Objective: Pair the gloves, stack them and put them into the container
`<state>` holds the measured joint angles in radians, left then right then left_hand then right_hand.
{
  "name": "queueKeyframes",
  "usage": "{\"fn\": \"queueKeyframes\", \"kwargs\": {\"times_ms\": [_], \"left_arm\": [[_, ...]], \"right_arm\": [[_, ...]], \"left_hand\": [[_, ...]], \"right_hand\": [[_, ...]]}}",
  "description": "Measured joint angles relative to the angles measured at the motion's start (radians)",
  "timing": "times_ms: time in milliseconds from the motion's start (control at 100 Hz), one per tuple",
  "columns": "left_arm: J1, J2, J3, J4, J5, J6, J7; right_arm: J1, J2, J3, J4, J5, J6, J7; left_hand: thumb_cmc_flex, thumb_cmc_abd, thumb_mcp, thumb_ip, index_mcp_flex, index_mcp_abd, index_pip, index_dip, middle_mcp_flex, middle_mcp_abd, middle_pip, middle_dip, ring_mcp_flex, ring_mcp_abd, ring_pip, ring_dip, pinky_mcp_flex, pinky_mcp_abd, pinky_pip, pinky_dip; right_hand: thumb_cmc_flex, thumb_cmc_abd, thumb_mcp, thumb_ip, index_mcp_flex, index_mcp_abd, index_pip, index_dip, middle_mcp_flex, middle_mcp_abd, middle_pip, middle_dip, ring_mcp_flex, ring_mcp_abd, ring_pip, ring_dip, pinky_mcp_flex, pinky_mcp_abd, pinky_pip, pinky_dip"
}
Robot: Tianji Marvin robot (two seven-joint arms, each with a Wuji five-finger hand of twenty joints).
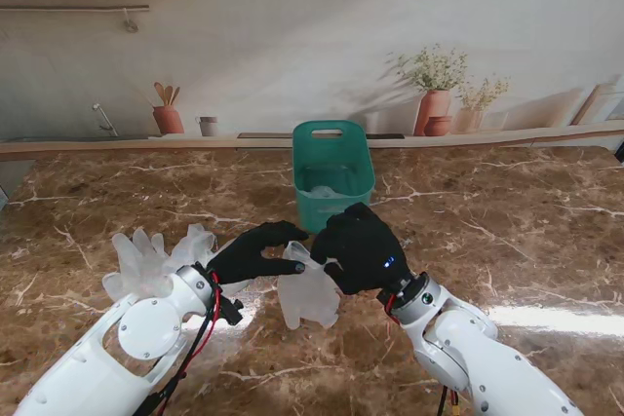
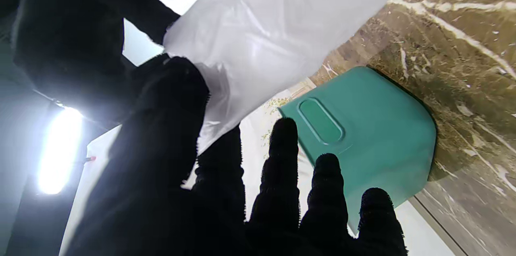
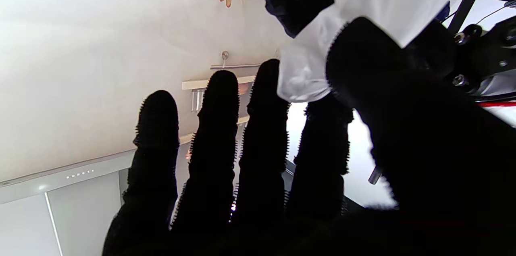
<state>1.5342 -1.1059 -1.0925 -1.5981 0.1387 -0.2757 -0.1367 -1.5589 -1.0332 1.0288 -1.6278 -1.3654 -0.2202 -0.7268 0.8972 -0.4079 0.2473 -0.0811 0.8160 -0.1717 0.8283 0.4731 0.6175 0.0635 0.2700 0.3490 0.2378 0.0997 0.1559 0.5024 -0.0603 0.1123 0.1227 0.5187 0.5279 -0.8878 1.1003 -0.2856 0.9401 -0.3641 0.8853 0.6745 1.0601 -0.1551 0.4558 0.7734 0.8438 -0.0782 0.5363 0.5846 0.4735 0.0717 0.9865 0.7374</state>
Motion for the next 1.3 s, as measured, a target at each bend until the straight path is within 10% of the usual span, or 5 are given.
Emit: {"fn": "queueKeyframes", "kwargs": {"times_ms": [540,710,810,1010,1300], "left_arm": [[0.014,-0.013,0.004,-0.022,-0.009,-0.05,0.028],[0.01,-0.013,0.011,-0.021,-0.003,-0.063,0.039],[0.014,-0.015,0.006,-0.022,0.035,-0.078,0.066],[0.06,-0.021,-0.042,-0.067,0.072,-0.109,0.103],[0.154,0.006,-0.103,-0.176,0.066,-0.177,0.002]], "right_arm": [[-0.199,-0.061,0.173,-0.138,0.402,-0.012,0.366],[-0.205,-0.068,0.165,-0.149,0.491,0.005,0.408],[-0.199,-0.078,0.148,-0.13,0.496,-0.04,0.31],[-0.236,-0.099,0.214,-0.18,0.562,-0.125,0.412],[-0.335,-0.086,0.301,-0.287,0.535,-0.218,0.452]], "left_hand": [[-0.002,0.012,0.119,-0.042,-0.021,-0.003,-0.032,0.267,0.357,-0.058,0.082,0.23,0.249,0.015,0.173,0.128,-0.012,-0.004,0.134,0.291],[-0.024,0.007,0.144,-0.042,-0.021,-0.014,-0.032,0.256,0.357,-0.059,0.082,0.234,0.249,0.016,0.173,0.141,-0.012,0.001,0.174,0.302],[-0.035,-0.043,0.181,-0.063,0.022,-0.021,-0.027,0.132,0.357,-0.059,0.092,0.262,0.3,0.032,0.211,0.17,-0.011,0.035,0.284,0.314],[-0.045,-0.073,0.19,-0.07,0.097,-0.011,-0.005,-0.13,0.455,-0.048,0.172,0.281,0.417,0.075,0.3,0.244,0.013,0.109,0.516,0.292],[-0.042,-0.07,0.162,-0.067,0.125,0.026,-0.005,-0.182,0.48,-0.03,0.2,0.249,0.478,0.088,0.363,0.295,0.039,0.134,0.62,0.283]], "right_hand": [[-0.255,0.079,-0.075,0.1,-0.487,0.453,-0.749,-0.203,-0.367,0.115,-0.2,-0.333,-0.044,0.085,-0.178,-0.067,-0.061,0.039,-0.04,-0.024],[-0.247,0.123,-0.09,0.1,-0.176,0.29,-0.413,-0.125,-0.051,0.084,-0.008,-0.24,0.061,0.088,-0.049,-0.01,0.02,0.042,0.043,-0.014],[-0.146,0.172,-0.093,0.041,0.004,0.097,0.024,-0.263,0.124,0.045,0.069,-0.138,0.134,0.061,0.073,0.055,0.063,0.042,0.143,-0.001],[-0.146,0.26,-0.061,0.041,0.012,0.088,0.074,-0.175,0.156,0.043,0.07,-0.087,0.134,0.061,0.131,0.069,0.061,0.042,0.181,-0.001],[-0.146,0.263,-0.042,0.04,0.043,0.088,0.074,-0.049,0.175,0.049,0.103,-0.046,0.135,0.061,0.194,0.094,0.072,0.052,0.229,0.01]]}}
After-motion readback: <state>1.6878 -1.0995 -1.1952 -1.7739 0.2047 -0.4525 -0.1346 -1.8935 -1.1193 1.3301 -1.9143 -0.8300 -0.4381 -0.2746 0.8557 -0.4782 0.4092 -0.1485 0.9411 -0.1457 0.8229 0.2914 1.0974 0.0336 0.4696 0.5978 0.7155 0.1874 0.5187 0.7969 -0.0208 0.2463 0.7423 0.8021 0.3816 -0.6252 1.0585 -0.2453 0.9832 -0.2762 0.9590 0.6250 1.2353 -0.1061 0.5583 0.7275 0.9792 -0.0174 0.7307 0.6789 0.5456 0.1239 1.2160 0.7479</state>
